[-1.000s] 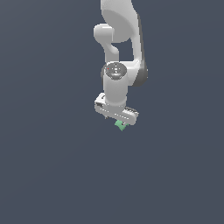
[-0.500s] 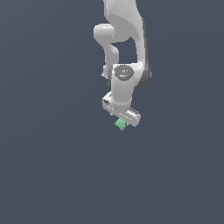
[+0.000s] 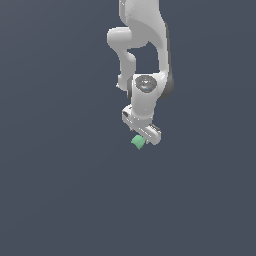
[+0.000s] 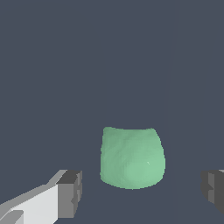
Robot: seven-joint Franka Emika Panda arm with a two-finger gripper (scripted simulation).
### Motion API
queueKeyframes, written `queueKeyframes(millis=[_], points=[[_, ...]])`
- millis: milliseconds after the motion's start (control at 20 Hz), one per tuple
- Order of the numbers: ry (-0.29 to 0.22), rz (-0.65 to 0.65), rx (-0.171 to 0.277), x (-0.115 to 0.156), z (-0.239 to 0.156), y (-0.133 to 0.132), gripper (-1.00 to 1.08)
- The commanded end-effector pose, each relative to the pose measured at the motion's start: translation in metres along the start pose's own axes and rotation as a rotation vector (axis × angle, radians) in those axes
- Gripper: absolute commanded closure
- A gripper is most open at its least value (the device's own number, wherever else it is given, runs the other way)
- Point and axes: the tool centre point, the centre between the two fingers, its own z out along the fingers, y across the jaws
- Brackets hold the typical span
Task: Pick up the object and move it to a goal position.
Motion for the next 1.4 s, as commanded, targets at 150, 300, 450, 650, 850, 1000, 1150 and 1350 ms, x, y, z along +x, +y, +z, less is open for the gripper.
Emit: queueKeyframes(millis=[150, 300, 450, 650, 850, 1000, 1150, 1350], points=[[0.002, 0.032, 0.0, -0.004, 0.002, 0.0, -0.92], [0.002, 0.03, 0.0, -0.004, 0.002, 0.0, -0.92], [0.002, 0.03, 0.0, -0.004, 0.005, 0.0, -0.92], [0.002, 0.031, 0.0, -0.005, 0.019, 0.001, -0.92], [0.002, 0.034, 0.0, -0.005, 0.039, 0.001, -0.92], [0.002, 0.034, 0.0, -0.005, 0.048, 0.001, -0.92], [0.002, 0.034, 0.0, -0.005, 0.053, 0.001, -0.92], [0.002, 0.034, 0.0, -0.005, 0.053, 0.0, 1.08]])
